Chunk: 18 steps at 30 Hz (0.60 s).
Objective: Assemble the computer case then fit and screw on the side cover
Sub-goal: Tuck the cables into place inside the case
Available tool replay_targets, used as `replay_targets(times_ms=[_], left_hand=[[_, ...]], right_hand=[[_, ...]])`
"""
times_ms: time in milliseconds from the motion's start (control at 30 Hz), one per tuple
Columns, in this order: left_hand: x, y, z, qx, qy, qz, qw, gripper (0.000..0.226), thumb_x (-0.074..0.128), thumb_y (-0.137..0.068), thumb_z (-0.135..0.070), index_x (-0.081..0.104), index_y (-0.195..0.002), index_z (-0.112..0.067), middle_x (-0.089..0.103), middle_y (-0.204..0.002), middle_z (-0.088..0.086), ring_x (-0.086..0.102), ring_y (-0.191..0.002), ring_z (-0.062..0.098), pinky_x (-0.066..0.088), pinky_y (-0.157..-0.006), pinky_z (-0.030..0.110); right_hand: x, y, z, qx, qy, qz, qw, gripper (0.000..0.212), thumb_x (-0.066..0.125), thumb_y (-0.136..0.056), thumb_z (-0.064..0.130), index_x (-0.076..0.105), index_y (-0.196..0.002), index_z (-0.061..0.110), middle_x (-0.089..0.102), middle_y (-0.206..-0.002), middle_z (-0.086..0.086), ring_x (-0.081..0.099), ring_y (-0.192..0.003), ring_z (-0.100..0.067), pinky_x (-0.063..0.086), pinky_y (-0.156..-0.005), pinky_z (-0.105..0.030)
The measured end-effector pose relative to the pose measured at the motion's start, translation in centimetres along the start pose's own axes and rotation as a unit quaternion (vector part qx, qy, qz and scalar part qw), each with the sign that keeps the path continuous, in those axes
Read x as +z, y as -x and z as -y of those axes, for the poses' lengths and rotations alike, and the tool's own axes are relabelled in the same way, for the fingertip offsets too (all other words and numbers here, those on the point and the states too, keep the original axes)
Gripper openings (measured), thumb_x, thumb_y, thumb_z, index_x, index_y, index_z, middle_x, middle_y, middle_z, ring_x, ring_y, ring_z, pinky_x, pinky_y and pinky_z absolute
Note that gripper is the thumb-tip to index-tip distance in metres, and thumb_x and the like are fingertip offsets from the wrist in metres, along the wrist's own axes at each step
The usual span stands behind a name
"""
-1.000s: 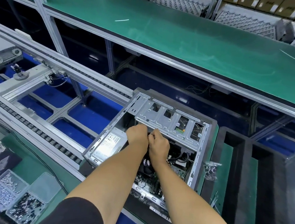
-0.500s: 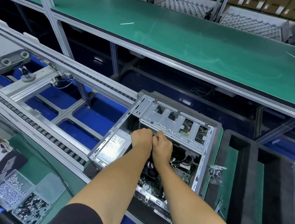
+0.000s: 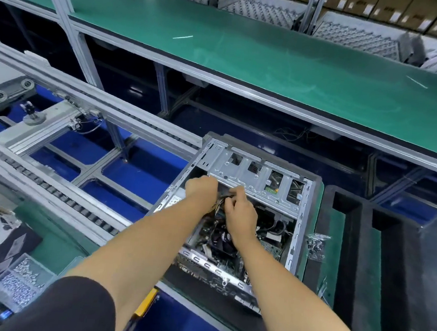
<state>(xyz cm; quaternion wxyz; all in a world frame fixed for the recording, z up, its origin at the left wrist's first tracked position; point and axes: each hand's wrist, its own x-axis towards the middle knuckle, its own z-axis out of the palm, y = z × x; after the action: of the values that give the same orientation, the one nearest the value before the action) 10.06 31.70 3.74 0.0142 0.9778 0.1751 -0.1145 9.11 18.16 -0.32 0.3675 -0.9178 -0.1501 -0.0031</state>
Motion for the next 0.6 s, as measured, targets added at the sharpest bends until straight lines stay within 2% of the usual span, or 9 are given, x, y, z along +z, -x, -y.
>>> replay_targets(times_ms=[100, 233, 333, 433, 500, 600], left_hand=[[-0.6, -0.5, 1.2, -0.034, 0.061, 0.025, 0.997, 0.029, 0.067, -0.093, -0.033, 0.065, -0.112, -0.013, 0.071, -0.107, 0.006, 0.069, -0.098, 0.028, 0.054, -0.081, 0.037], [-0.2, -0.1, 1.4, -0.025, 0.093, 0.0, 0.995, 0.018, 0.059, -0.093, -0.016, 0.068, -0.108, -0.012, 0.072, -0.105, 0.009, 0.069, -0.095, 0.03, 0.057, -0.082, 0.039], [0.3, 0.5, 2.0, -0.017, 0.146, -0.034, 0.989, 0.015, 0.062, -0.093, -0.016, 0.074, -0.1, -0.013, 0.073, -0.094, 0.007, 0.069, -0.086, 0.027, 0.06, -0.076, 0.039], [0.6, 0.9, 2.5, 0.012, 0.2, -0.064, 0.978, 0.017, 0.068, -0.092, -0.039, 0.076, -0.088, -0.024, 0.074, -0.085, -0.001, 0.069, -0.078, 0.02, 0.059, -0.067, 0.032], [0.7, 1.0, 2.7, 0.052, 0.218, -0.045, 0.974, 0.021, 0.068, -0.09, -0.051, 0.071, -0.084, -0.031, 0.072, -0.079, -0.009, 0.066, -0.073, 0.013, 0.056, -0.064, 0.029], [0.5, 0.8, 3.1, 0.076, 0.235, -0.002, 0.969, 0.011, 0.076, -0.085, -0.044, 0.075, -0.083, -0.033, 0.072, -0.082, -0.013, 0.066, -0.074, 0.009, 0.058, -0.068, 0.031]], right_hand=[[-0.8, 1.0, 0.4, -0.016, 0.058, 0.009, 0.998, 0.005, 0.045, -0.098, 0.029, 0.044, -0.103, 0.03, 0.06, -0.069, 0.009, 0.056, -0.057, -0.011, 0.034, -0.054, -0.03], [-2.0, 1.7, 0.5, -0.016, 0.149, 0.051, 0.987, 0.008, 0.045, -0.097, 0.031, 0.042, -0.09, 0.028, 0.053, -0.071, 0.01, 0.054, -0.061, -0.015, 0.032, -0.051, -0.03], [-2.7, 2.3, 0.5, 0.011, 0.165, 0.075, 0.983, 0.009, 0.048, -0.096, 0.028, 0.044, -0.088, 0.026, 0.058, -0.071, 0.007, 0.058, -0.062, -0.017, 0.04, -0.055, -0.032], [-3.1, 3.3, 0.9, 0.041, 0.162, 0.073, 0.983, 0.008, 0.051, -0.096, 0.026, 0.047, -0.089, 0.025, 0.06, -0.075, 0.006, 0.06, -0.068, -0.02, 0.047, -0.061, -0.034], [-3.1, 4.3, 1.2, 0.057, 0.16, 0.069, 0.983, 0.009, 0.053, -0.096, 0.026, 0.048, -0.089, 0.024, 0.057, -0.081, 0.006, 0.059, -0.07, -0.022, 0.043, -0.062, -0.035], [-2.9, 5.6, 1.4, 0.066, 0.164, 0.053, 0.983, 0.011, 0.056, -0.096, 0.026, 0.051, -0.088, 0.022, 0.058, -0.088, 0.003, 0.058, -0.074, -0.023, 0.042, -0.067, -0.035]])
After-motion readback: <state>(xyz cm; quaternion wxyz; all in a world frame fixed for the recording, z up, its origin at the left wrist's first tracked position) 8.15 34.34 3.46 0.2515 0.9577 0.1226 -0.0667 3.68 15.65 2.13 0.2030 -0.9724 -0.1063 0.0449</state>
